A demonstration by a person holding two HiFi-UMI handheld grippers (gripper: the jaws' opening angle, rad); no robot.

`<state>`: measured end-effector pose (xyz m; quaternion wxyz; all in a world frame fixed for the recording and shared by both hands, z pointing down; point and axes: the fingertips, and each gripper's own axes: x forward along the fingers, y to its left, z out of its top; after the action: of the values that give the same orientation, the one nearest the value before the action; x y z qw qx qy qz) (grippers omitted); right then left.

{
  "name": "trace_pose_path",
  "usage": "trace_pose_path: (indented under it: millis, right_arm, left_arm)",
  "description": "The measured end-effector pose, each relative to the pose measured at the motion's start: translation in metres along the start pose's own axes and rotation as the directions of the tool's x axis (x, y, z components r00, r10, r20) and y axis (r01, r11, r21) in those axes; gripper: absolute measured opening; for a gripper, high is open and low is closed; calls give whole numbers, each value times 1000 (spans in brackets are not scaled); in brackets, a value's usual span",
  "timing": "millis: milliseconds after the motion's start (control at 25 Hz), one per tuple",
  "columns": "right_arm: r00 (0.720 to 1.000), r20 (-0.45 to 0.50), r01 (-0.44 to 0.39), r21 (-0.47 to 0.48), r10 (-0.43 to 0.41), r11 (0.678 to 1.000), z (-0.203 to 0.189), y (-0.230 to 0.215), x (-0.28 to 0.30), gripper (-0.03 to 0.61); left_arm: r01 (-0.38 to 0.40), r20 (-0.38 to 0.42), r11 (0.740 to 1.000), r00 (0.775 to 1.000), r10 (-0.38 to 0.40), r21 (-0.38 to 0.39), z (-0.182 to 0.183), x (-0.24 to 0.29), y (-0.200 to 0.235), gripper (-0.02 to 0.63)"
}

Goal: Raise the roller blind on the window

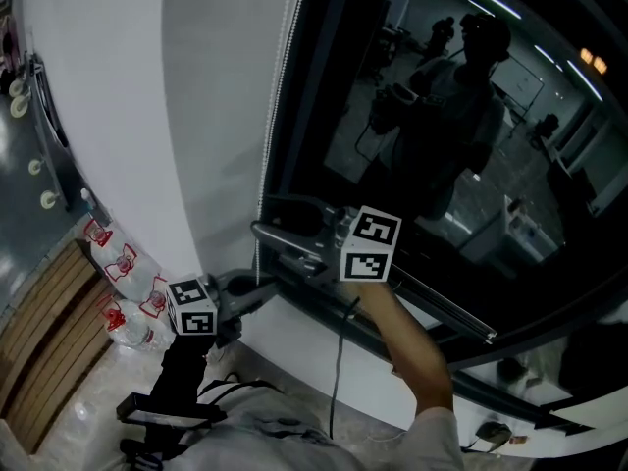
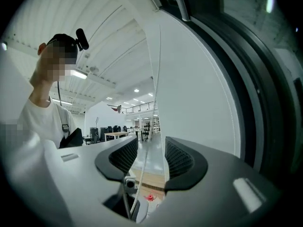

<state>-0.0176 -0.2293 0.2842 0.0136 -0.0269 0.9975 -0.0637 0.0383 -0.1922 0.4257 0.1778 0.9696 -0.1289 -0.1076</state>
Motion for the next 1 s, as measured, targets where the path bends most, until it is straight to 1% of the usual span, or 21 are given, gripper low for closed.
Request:
trace_pose_path:
  millis: [160,320,360,400,480,600,720,880,1000]
  right_arm:
    - [997,81,15,-85,-8,996,56,-2,-2,167]
    - [988,151,34,-137,-13,990,108,-4,-2,166]
    - [987,159,36,-145,-13,989,117,-4,-1,162]
    - [987,162,36,-153,-11,988,124,-4,-1,131]
    - [987,160,31,-160,-5,987,130,-1,1,26]
    - [986,167,5,-126,16,992,131,5,0,18]
    - [985,173,-1,-85,16,996,129,6,-2,15]
    - [989,146,19,-94,-5,995,122,-1,1,14]
    - [990,142,18,-91,-5,996,117,-2,4,12]
  left_arm:
    - [3,1,1000,1000,-3,0,-2,-1,1,-2]
    - [-3,-6,1000,1000,3,1,-3,-1,1,-2]
    - [2,-6,1000,1000,-2,3,-3,-1,1,-2]
    - [6,-6,1000,1000,-6,3,-4,0,0,-2]
    - [11,-7,1000,1000,-11,2,-5,1,-1,-2]
    - [15,-10,1000,1000,-15,-5,-6,1,-2,-2]
    - [19,-11,1000,1000,-19,-10,-9,2,-3,-2]
    - [24,-18,1000,1000,-24,-13,-12,-1,3,-2]
    - [28,-21,999,999,-28,-32,-14,-3,8,-2]
